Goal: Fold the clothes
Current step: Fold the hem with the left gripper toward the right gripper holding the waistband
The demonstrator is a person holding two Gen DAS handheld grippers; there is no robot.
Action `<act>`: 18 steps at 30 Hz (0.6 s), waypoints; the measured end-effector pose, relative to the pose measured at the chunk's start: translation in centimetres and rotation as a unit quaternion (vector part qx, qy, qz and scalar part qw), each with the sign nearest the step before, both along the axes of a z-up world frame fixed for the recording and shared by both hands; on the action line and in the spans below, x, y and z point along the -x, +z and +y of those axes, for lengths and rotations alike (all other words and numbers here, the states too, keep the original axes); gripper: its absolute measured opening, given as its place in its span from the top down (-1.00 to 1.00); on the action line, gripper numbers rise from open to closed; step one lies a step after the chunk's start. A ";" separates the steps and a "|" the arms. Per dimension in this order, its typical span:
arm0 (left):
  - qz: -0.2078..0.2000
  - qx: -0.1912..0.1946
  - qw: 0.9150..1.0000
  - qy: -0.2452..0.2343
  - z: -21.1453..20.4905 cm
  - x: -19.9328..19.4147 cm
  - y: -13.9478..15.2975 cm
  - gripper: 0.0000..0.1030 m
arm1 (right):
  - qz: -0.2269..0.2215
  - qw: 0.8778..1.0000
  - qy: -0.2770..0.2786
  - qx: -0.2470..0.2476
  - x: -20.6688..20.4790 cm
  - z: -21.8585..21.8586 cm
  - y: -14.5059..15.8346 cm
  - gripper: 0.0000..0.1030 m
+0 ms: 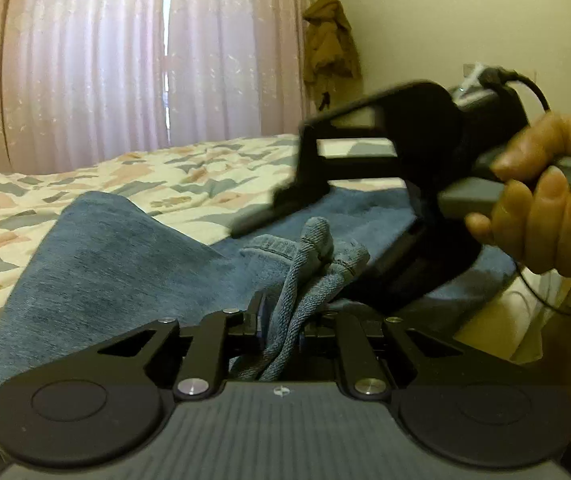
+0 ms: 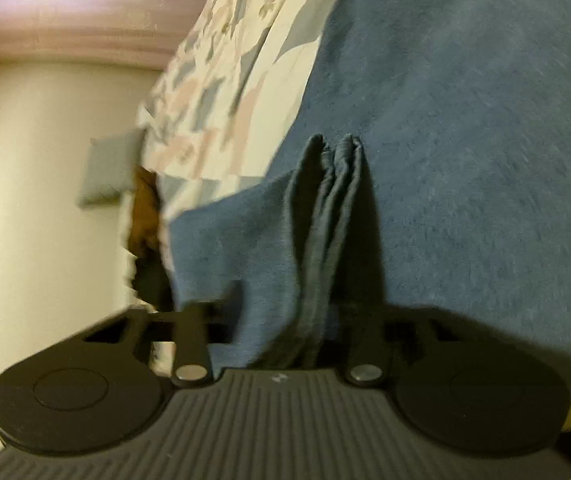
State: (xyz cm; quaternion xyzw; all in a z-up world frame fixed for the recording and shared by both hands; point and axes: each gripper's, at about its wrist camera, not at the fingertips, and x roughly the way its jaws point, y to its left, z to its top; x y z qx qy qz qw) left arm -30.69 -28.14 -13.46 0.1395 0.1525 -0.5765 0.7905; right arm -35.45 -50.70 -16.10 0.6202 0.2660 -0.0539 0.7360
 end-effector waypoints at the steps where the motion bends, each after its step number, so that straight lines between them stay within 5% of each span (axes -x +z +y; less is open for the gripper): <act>1: -0.003 0.001 1.000 0.000 0.0 0.2 0.1 0.62 | 0.004 1.000 0.003 0.019 -0.2 0.0 0.1 0.80; 7: 0.052 0.029 0.997 -0.039 2.0 -0.4 3.3 0.28 | -0.022 0.983 -0.047 0.179 5.1 -2.7 6.6 0.81; 10: 0.094 0.046 0.993 -0.057 3.2 -1.1 4.8 0.22 | 0.001 0.968 -0.087 0.235 9.9 -5.1 9.0 0.81; 15: 0.118 0.020 0.993 -0.017 1.3 -2.8 4.8 0.24 | 0.063 0.972 -0.116 0.192 13.9 -8.2 4.9 0.81; 18: 0.111 -0.024 0.993 0.016 -1.6 -4.1 4.5 0.25 | 0.042 0.974 -0.125 0.186 15.2 -8.7 4.4 0.81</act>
